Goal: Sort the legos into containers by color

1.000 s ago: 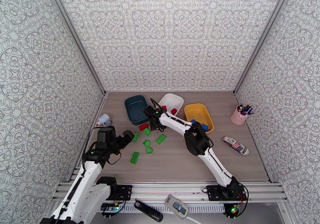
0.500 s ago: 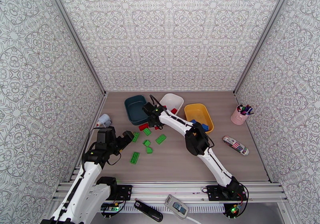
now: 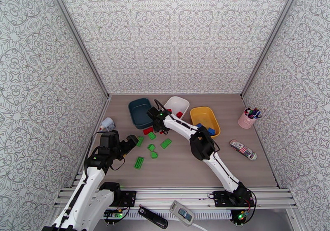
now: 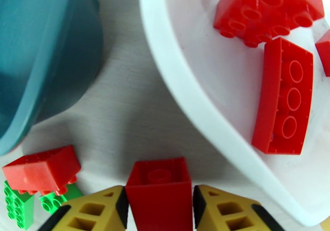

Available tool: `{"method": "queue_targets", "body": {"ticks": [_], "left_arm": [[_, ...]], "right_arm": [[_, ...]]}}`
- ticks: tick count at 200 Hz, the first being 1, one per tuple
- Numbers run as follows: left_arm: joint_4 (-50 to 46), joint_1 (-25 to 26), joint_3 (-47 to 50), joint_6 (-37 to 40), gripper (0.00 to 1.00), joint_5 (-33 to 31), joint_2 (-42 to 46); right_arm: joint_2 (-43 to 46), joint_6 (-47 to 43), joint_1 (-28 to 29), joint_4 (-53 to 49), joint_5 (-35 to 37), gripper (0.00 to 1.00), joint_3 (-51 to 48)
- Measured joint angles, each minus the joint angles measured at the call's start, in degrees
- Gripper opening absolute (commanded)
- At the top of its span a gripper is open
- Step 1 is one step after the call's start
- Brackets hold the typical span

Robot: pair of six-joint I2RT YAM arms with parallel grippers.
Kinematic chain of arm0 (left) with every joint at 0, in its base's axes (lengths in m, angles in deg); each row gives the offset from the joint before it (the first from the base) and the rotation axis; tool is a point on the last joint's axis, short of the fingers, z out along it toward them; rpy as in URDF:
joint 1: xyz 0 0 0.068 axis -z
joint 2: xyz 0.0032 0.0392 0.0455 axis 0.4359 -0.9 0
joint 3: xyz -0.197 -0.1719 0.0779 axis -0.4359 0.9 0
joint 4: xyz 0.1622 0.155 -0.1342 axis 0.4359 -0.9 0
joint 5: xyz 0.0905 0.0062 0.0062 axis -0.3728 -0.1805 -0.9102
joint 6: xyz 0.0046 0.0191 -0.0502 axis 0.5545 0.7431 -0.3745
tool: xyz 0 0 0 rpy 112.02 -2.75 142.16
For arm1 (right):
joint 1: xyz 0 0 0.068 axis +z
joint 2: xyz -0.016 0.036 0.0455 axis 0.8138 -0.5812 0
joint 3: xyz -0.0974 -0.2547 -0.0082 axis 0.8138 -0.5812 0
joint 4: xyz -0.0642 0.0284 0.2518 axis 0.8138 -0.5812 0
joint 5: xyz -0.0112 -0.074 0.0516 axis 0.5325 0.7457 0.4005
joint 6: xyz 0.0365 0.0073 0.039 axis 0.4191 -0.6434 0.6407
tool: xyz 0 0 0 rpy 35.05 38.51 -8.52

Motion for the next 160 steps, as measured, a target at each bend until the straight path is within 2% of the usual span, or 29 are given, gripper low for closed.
{"method": "queue_targets", "body": {"ticks": [31,94,133,160], "left_arm": [[0.02,0.02,0.00,0.00,0.95,0.42,-0.02],[0.55,0.85,-0.04,0.00,0.95,0.79,-2.71],[1.44,5.20,-3.10,0.13,0.95,0.00,-8.52],[2.38,8.87,-7.91,0.61,0.95,-2.51,-13.31]], "right_arm": [[0.00,0.02,-0.02,0.07,0.00,0.33,-0.07],[6.27,-0.46,-0.15,2.86,-0.61,0.30,-9.05],[14.82,-1.95,-0.72,3.80,0.00,0.30,-12.61],[20.17,-2.95,-3.19,4.48,0.07,0.30,-12.94]]}}
